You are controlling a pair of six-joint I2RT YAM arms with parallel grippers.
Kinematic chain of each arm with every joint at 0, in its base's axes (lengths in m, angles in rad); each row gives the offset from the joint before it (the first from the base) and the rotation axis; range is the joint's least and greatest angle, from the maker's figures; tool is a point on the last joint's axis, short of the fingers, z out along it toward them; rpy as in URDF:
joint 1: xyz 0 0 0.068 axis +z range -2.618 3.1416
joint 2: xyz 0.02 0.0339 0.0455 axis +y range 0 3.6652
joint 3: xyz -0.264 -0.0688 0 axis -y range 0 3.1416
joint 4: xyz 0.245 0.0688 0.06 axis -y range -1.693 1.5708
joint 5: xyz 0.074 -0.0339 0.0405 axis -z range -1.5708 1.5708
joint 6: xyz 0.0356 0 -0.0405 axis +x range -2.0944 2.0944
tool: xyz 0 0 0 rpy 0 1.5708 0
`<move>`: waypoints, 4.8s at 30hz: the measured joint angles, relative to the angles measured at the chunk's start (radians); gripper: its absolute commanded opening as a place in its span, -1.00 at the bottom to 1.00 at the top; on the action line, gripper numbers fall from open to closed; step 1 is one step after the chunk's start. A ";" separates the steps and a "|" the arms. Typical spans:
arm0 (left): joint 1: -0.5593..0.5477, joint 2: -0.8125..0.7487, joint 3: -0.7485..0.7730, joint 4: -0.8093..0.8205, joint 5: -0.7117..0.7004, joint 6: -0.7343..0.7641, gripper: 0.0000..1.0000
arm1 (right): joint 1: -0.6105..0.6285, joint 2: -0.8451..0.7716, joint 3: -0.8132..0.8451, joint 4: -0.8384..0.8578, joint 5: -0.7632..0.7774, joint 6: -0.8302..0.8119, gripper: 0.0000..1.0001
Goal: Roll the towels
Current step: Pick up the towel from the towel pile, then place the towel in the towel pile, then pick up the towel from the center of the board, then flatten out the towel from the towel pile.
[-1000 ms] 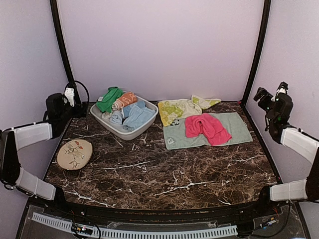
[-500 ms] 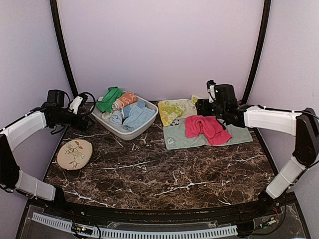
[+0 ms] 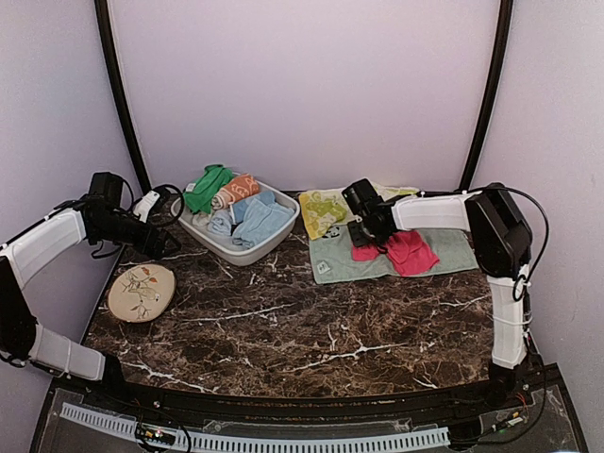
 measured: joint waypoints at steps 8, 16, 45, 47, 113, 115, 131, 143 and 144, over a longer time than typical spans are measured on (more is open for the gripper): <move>0.000 -0.010 0.002 -0.003 0.007 0.016 0.80 | -0.022 0.014 0.019 -0.083 0.017 0.002 -1.00; 0.000 -0.020 0.002 -0.002 0.014 0.016 0.79 | -0.028 -0.124 0.033 -0.108 0.021 -0.019 -1.00; -0.001 -0.089 0.023 -0.057 0.278 0.044 0.88 | 0.314 -0.477 0.510 -0.114 -0.332 0.027 -1.00; -0.010 -0.089 0.023 -0.057 0.294 0.045 0.88 | 0.316 -0.506 0.481 -0.092 -0.329 0.042 -1.00; -0.723 0.176 -0.136 0.167 -0.327 0.398 -1.00 | 0.180 -0.425 -0.351 -0.290 -0.081 0.229 -1.00; -0.706 0.174 -0.108 0.154 -0.323 0.383 -1.00 | 0.180 -0.445 -0.341 -0.303 -0.055 0.230 -1.00; -0.594 -0.028 0.249 -0.036 -0.357 0.277 -1.00 | 0.180 -0.993 -0.170 -0.440 0.050 0.354 -1.00; -0.591 -0.236 0.285 -0.311 -0.276 0.279 -1.00 | 0.299 -1.112 -0.116 -0.683 -0.010 0.470 -1.00; -0.590 -0.242 0.283 -0.330 -0.267 0.280 -1.00 | 0.306 -1.121 -0.116 -0.699 -0.014 0.481 -1.00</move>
